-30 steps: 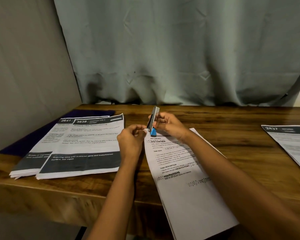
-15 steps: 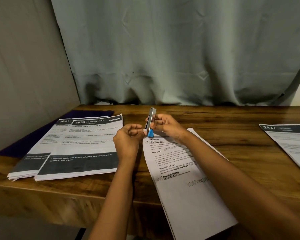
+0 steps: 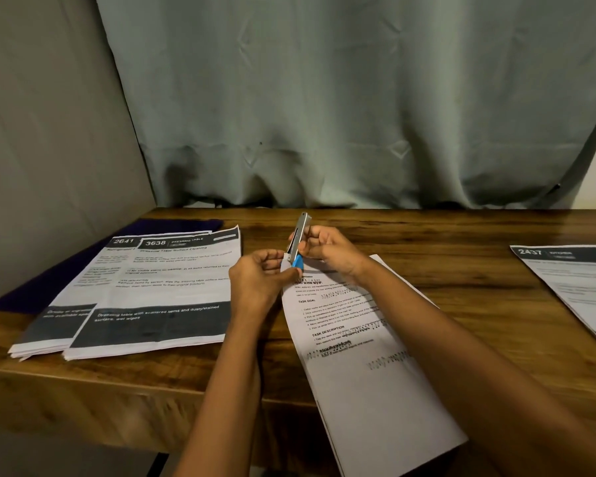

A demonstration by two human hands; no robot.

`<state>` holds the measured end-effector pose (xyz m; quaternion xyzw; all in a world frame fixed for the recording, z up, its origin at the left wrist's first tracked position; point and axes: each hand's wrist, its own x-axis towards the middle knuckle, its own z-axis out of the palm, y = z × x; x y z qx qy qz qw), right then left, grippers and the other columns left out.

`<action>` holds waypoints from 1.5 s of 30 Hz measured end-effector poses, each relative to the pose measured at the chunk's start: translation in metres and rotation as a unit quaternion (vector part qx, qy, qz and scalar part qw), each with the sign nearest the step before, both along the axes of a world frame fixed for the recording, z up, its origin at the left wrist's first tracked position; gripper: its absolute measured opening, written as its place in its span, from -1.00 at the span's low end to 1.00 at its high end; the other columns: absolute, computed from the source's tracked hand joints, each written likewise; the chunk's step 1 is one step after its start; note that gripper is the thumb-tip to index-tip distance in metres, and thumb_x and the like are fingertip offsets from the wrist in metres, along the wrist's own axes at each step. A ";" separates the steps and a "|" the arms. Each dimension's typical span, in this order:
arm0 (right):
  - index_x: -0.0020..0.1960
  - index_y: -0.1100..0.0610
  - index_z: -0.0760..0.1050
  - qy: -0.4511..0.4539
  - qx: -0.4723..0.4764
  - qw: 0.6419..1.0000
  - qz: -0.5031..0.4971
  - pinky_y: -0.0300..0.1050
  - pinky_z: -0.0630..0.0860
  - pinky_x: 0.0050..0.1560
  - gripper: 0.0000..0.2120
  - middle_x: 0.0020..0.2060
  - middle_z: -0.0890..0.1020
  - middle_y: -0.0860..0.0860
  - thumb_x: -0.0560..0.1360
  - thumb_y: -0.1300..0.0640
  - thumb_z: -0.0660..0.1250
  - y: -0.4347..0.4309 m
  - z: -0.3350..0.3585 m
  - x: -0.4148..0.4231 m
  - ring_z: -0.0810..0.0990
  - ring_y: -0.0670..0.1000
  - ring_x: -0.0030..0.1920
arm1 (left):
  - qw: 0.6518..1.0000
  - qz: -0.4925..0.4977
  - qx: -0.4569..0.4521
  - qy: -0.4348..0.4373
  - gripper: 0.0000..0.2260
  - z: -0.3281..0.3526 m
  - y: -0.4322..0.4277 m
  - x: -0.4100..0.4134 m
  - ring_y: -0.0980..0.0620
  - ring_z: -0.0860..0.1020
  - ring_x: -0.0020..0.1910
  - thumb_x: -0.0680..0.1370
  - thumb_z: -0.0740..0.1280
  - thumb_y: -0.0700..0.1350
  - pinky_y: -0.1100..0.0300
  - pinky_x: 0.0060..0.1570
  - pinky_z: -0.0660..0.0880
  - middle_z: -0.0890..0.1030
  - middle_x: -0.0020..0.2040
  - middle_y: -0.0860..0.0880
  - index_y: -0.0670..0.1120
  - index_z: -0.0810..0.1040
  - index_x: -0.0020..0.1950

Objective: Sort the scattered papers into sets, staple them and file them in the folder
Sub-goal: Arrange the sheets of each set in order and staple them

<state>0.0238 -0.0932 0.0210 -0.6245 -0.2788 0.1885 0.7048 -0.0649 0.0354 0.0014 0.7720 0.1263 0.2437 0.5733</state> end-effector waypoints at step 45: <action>0.07 0.27 0.57 -0.212 -0.417 0.788 -0.401 -0.05 0.42 -0.03 -0.69 0.01 0.62 0.20 0.60 0.03 0.23 -0.104 -0.003 0.047 0.55 0.15 0.01 | 0.993 0.084 -0.074 -0.036 -0.92 -0.014 0.003 0.019 -0.01 0.63 -0.05 0.53 0.37 -0.15 -0.04 0.07 0.58 0.66 -0.09 -0.02 0.04 0.57 -0.08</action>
